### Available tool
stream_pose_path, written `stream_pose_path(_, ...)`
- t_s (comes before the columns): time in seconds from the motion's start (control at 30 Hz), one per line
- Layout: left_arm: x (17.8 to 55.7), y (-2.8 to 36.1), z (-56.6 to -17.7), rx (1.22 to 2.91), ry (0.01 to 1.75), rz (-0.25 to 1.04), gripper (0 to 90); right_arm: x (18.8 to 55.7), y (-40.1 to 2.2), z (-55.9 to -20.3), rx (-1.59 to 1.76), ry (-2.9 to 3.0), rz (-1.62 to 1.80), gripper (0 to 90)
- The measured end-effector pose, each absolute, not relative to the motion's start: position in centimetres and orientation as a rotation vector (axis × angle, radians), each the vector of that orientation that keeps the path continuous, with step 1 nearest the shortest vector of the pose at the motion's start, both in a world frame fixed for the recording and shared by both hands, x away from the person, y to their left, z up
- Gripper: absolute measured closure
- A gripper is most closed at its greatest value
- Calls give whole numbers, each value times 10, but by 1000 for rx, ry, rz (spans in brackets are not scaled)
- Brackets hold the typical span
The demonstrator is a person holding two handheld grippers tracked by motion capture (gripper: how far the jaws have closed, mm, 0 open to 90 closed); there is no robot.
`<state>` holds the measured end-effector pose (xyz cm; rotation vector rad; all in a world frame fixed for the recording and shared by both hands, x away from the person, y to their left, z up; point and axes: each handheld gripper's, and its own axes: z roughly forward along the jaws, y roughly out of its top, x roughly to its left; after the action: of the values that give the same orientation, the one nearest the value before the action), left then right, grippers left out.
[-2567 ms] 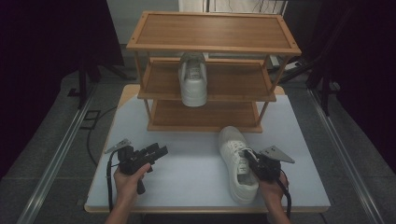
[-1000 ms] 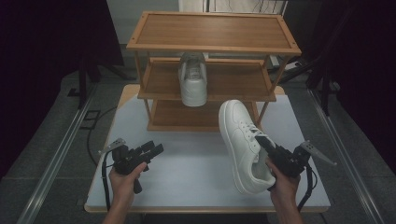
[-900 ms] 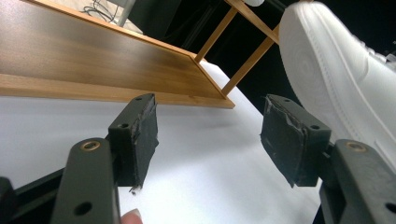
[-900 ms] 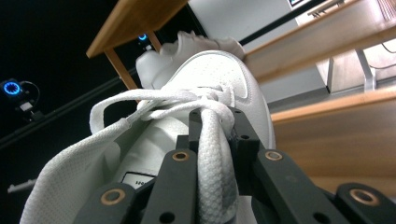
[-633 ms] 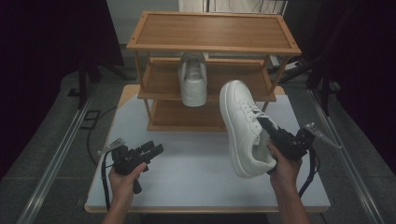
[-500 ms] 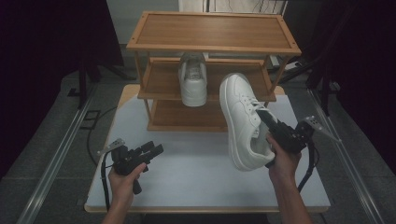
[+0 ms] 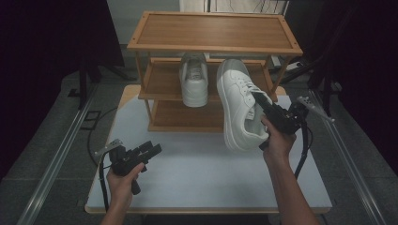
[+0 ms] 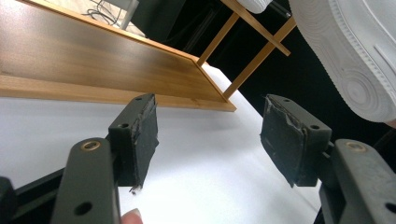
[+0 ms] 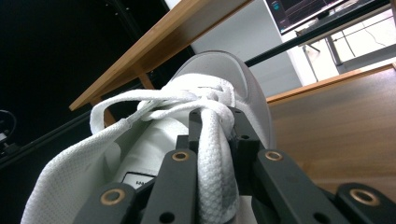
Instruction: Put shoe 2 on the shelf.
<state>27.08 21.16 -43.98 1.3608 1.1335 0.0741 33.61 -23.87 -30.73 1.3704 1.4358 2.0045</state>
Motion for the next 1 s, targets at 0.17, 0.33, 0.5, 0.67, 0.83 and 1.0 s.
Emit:
stream_pose_path(0.17, 271, 213, -439, 1353, 1134, 75, 362, 348, -236, -302, 1392, 1417, 1985, 828)
stream_pose_path(0.33, 271, 216, -440, 1346, 1139, 60, 363, 362, -231, -297, 1418, 1429, 1969, 827)
stream_pose_path(0.5, 270, 218, -438, 1337, 1135, 68, 365, 375, -228, -295, 1452, 1413, 1962, 826)
stream_pose_path(0.67, 270, 220, -438, 1321, 1146, 60, 365, 385, -224, -290, 1461, 1406, 1942, 826)
stream_pose_path(0.83, 270, 221, -438, 1318, 1149, 36, 367, 394, -219, -285, 1471, 1402, 1927, 826)
stream_pose_path(1.0, 270, 221, -438, 1319, 1147, 33, 368, 403, -217, -283, 1494, 1387, 1898, 826)
